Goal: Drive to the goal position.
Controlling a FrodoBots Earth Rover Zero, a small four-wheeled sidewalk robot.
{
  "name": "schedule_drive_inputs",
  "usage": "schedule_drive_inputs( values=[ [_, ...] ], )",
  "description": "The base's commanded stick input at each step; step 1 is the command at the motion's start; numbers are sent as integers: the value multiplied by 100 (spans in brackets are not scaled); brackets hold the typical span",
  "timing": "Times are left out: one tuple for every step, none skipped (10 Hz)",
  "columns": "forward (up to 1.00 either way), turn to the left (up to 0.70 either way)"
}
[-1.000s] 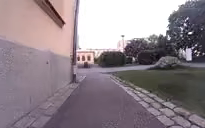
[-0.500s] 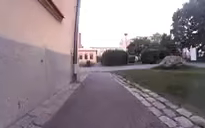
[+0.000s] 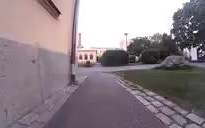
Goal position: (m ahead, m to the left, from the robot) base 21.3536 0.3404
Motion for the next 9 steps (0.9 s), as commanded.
schedule_drive_inputs(
  values=[
    [50,0],
    [50,0],
    [50,0],
    [50,0],
    [50,0],
    [50,0],
    [50,0],
    [50,0],
    [50,0]
  ],
)
